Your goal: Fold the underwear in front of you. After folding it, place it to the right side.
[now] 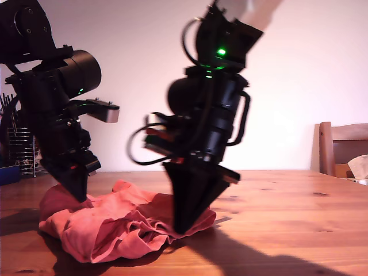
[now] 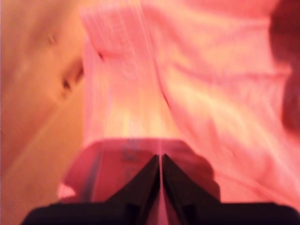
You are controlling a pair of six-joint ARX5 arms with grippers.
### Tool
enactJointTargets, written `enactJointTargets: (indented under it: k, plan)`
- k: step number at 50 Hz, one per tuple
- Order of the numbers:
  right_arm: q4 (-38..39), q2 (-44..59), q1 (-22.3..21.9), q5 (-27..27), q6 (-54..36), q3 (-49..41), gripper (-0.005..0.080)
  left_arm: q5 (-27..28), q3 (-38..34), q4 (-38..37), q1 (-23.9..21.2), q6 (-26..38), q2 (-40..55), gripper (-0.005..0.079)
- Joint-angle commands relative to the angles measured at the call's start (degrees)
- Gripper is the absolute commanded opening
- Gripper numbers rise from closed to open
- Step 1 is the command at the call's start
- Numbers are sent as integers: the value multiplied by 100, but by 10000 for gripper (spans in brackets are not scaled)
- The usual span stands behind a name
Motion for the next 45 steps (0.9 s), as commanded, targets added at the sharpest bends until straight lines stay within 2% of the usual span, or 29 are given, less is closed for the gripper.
enactJointTargets:
  k: [1, 6, 12, 26, 33, 38, 45]
  plan:
    - [-2, -201, 74, 15, 129, -122, -11, 7, -127, 22, 15, 70, 164, -19]
    - [179, -297, 116, 197, 127, -122, -11, 11, -127, -227, 15, -249, 157, -19]
    - [199, -487, 92, 63, 103, -118, -11, 197, -120, -492, 24, -702, 103, -19]
    - [-138, -586, -151, -494, -181, -116, -11, 1285, -116, -918, 63, -1569, -168, -19]
    - [516, -586, -199, -509, -44, -116, -11, 1915, -116, -1163, 136, -2127, -173, -19]
    - [1196, -586, -225, -280, 103, -116, -11, 2293, -116, -1213, 184, -2627, -173, -19]
    - [1744, -501, -225, -140, 127, -116, -11, 2645, -116, -1360, 232, -2835, -173, -19]
